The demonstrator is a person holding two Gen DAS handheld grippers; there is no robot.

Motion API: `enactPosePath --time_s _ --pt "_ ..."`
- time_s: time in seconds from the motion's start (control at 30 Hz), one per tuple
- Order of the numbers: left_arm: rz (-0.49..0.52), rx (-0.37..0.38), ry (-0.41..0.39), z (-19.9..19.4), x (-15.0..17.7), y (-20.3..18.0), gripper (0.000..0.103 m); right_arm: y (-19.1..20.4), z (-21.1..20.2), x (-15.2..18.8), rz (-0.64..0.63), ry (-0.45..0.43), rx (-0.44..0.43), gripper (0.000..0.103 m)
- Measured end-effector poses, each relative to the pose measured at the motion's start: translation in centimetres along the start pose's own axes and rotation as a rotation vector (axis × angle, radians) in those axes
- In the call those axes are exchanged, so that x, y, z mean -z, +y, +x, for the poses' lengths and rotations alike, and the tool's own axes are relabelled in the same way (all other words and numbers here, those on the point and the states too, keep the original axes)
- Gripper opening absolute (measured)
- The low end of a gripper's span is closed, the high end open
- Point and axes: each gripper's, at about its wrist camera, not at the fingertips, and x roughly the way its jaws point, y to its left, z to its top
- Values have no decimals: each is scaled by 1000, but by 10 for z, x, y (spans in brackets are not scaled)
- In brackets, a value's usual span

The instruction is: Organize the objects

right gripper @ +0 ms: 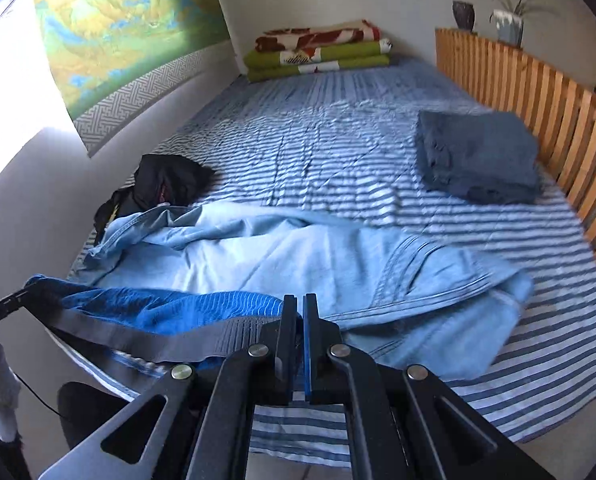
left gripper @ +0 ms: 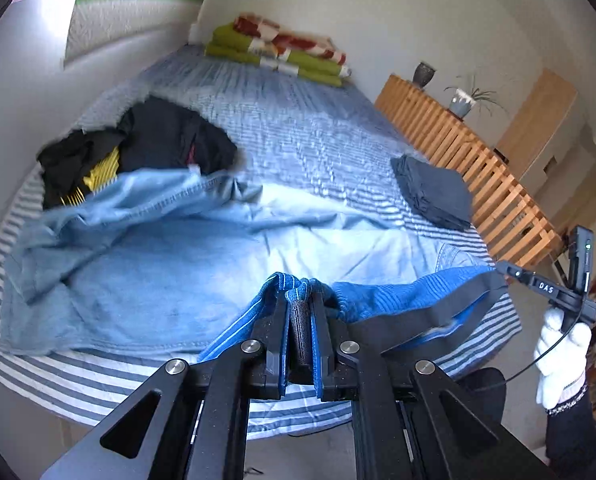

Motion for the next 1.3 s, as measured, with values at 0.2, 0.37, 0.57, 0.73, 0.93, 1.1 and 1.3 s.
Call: enactPosePath --time_s 0.2,0.37,0.57,0.73,0.93,1.1,1.3 --pt "9 -201 149 113 -16 27 45 -19 98 -23 -8 104 144 14" --pt "66 -237 160 135 -15 29 45 -45 141 -14 72 207 129 19" --pt "432 -222 218 131 35 -42 45 -44 126 27 53 277 43 23" --pt "624 -241 304 164 78 -77 46 -56 121 53 125 302 25 24" --pt "550 -227 332 186 70 -66 46 -62 103 58 129 251 41 31" --pt "500 -205 342 190 58 -55 44 -54 123 49 93 268 54 32" --pt "524 -216 344 190 57 -57 13 -47 158 48 95 320 95 25"
